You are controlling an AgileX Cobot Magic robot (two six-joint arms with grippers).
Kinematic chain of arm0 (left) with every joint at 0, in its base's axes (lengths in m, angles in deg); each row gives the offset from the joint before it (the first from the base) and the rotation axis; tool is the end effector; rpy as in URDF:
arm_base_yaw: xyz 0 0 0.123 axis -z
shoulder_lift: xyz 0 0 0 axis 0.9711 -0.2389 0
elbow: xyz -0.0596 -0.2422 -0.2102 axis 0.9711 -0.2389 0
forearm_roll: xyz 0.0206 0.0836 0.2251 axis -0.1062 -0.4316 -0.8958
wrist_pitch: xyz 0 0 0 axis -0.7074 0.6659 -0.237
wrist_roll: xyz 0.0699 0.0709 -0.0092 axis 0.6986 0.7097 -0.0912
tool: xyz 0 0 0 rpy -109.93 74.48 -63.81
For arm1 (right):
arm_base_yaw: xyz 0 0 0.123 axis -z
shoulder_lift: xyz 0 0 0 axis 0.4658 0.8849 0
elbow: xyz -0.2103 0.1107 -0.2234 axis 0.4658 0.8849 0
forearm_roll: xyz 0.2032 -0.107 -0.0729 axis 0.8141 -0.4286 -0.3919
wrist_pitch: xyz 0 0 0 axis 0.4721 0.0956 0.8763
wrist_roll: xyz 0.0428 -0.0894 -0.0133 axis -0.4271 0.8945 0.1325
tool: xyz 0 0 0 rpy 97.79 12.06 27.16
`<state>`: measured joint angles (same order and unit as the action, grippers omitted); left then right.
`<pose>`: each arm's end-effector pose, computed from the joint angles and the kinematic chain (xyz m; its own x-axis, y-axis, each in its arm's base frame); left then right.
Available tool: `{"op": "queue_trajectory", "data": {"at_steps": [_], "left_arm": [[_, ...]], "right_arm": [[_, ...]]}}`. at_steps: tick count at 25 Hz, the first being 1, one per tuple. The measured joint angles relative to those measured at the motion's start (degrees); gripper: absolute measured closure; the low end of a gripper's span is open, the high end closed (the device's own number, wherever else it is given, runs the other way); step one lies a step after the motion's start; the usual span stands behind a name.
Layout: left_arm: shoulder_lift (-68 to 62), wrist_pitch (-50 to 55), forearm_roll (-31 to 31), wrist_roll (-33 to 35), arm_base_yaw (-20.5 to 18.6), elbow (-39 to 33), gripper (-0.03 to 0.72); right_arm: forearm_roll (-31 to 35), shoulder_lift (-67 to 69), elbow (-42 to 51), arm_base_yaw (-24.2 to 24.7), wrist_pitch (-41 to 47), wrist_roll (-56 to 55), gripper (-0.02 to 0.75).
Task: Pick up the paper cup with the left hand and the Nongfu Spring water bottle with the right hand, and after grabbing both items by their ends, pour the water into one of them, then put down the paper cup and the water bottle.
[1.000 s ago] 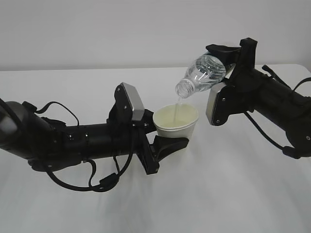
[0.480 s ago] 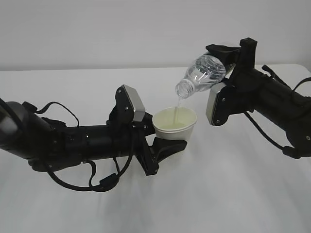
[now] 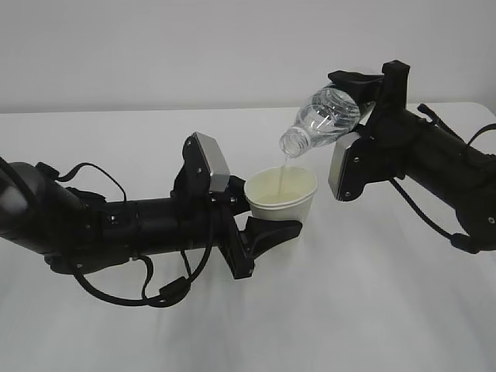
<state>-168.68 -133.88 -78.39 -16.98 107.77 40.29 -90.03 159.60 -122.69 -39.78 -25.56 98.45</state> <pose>0.3090 -0.2643 0.1531 -0.0498 0.1691 -0.9843 0.9491 0.3150 0.0061 0.3667 0.1061 0.2238 0.4674 -0.8836 0.0270 0.0561 -0.0009 -0.9984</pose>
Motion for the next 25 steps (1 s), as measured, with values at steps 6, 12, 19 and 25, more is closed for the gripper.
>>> {"op": "queue_trajectory", "data": {"at_steps": [6, 12, 19, 25], "left_arm": [[0.0, 0.0, -0.4, 0.0, 0.0, 0.0, 0.259], [0.0, 0.0, -0.7, 0.0, 0.0, 0.0, 0.259], [0.0, 0.0, -0.7, -0.1, 0.0, 0.0, 0.259], [0.0, -0.1, -0.7, -0.1, 0.0, 0.0, 0.259]], "right_arm": [[0.0, 0.0, 0.0, 0.0, 0.0, 0.3, 0.253], [0.0, 0.0, 0.0, 0.0, 0.0, 1.1, 0.253], [0.0, 0.0, 0.0, 0.0, 0.0, 2.5, 0.253], [0.0, 0.0, 0.0, 0.0, 0.0, 2.6, 0.253]]}}
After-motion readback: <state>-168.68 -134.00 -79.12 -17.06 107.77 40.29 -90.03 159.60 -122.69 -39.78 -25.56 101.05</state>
